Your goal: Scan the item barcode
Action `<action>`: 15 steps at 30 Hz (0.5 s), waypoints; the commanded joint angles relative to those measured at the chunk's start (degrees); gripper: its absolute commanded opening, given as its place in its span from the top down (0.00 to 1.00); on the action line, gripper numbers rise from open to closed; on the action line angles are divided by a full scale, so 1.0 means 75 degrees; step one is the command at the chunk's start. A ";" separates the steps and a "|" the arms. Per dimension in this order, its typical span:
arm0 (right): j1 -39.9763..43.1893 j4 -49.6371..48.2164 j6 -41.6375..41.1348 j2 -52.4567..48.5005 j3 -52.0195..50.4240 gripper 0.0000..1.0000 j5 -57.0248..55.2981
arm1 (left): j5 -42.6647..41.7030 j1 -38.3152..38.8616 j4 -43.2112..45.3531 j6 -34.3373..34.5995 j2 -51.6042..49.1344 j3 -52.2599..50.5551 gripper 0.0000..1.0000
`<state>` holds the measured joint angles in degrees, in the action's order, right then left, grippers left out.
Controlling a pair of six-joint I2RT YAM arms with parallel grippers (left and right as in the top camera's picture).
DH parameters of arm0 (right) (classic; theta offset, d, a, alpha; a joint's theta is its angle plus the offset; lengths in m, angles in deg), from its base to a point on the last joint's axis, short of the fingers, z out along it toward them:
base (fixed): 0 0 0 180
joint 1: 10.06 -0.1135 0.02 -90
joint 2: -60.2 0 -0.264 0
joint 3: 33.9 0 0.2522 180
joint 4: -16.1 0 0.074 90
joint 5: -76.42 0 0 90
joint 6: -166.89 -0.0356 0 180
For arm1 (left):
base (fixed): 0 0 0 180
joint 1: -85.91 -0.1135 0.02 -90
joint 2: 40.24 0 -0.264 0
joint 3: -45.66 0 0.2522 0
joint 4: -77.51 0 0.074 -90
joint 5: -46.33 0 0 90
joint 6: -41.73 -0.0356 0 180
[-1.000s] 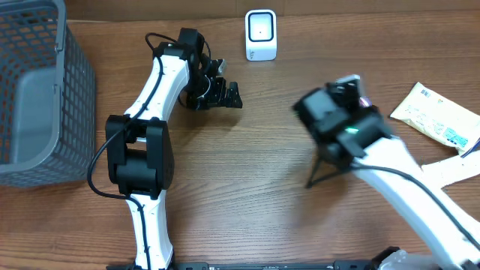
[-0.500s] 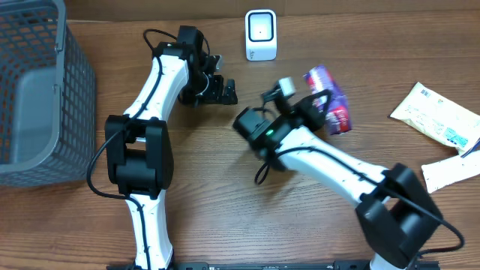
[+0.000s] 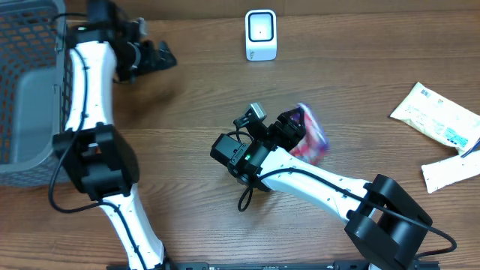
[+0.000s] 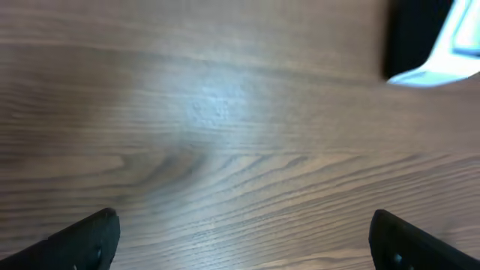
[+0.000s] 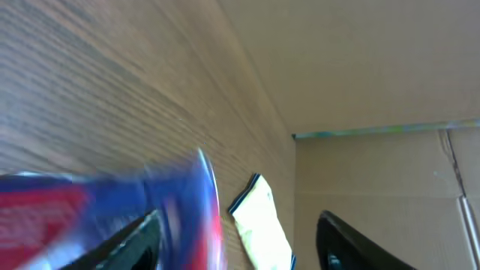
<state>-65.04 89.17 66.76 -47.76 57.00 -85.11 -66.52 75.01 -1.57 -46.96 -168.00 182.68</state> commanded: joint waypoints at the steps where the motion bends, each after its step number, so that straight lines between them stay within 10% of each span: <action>1: -0.0297 -0.0009 -0.0032 0.0061 0.0111 0.26 0.0105 | -0.0970 -0.0064 -0.0064 -0.0067 -0.0090 0.0347 0.00; 6: -0.0734 0.0111 -0.0944 0.0079 0.0125 0.08 0.0487 | -0.0968 0.0003 -0.0099 -0.0143 -0.0090 0.0358 0.00; 10: -0.0388 0.0781 -0.3780 0.0117 0.0326 0.02 0.3465 | -0.0924 0.0149 -0.0294 -0.0624 -0.0090 0.0358 0.00; 15: 0.0379 0.0947 -0.4631 0.0283 0.0350 0.00 0.5901 | -0.0903 0.0259 -0.0490 -0.0868 -0.0090 0.0358 0.00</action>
<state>-65.89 95.57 41.91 -47.76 57.81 -58.03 -72.20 76.24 -4.67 -50.37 -168.00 184.08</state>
